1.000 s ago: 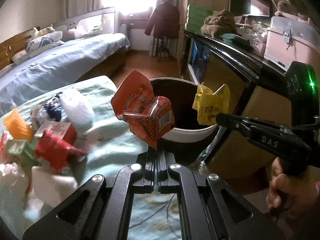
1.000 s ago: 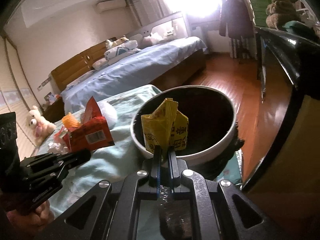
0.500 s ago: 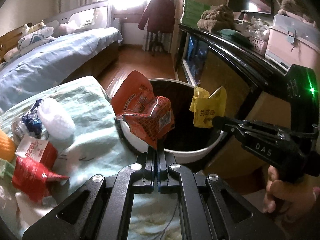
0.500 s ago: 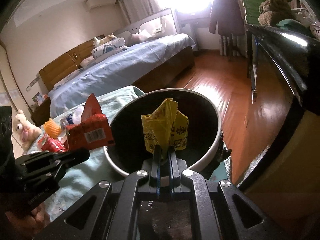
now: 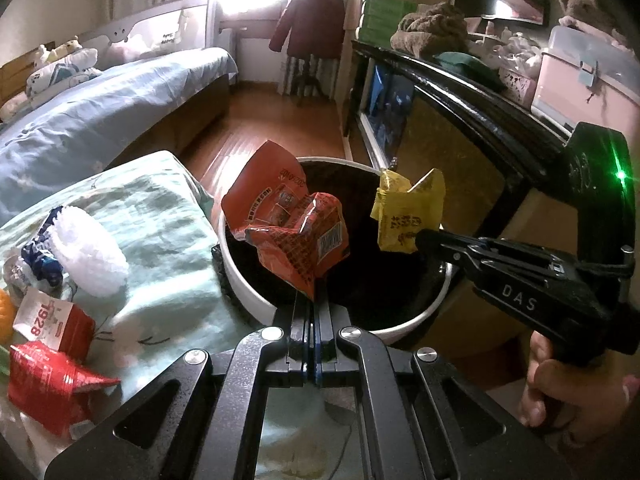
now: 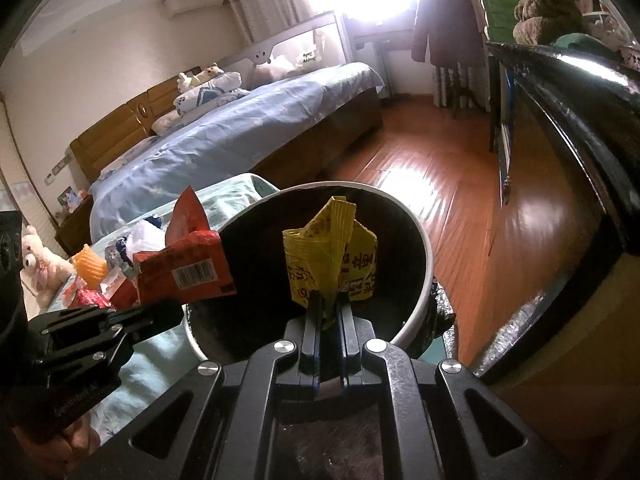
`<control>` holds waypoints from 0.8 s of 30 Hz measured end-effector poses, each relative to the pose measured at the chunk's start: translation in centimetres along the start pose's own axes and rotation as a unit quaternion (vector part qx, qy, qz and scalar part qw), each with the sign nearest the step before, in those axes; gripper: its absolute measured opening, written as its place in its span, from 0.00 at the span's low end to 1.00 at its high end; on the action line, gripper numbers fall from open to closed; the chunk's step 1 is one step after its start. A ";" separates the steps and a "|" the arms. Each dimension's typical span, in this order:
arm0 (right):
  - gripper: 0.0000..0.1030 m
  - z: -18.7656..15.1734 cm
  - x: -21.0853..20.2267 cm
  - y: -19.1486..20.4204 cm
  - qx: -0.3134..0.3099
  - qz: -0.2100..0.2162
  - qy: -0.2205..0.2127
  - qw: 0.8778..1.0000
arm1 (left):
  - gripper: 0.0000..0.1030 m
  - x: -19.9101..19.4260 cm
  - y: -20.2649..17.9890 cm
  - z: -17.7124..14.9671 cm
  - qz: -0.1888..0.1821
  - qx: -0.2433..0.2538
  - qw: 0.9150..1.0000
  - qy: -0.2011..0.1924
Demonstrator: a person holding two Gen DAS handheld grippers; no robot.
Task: Collect trash
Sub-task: 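Open the left gripper dropping the red bag while the right gripper drops the yellow bag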
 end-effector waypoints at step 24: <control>0.75 -0.1 -1.0 2.8 0.012 0.036 -0.017 0.999 | 0.63 -5.2 4.9 -3.2 0.045 -0.081 0.995 -0.025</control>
Point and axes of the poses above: each gripper's, at about its wrist camera, not at the fingertips, and x roughly the way its jaws point, y to its left, z to its top, the point moved 6 cm from there along x, roughly the way its jaws point, and after that the axes turned 11 degrees about z, right-handed, at the moved point
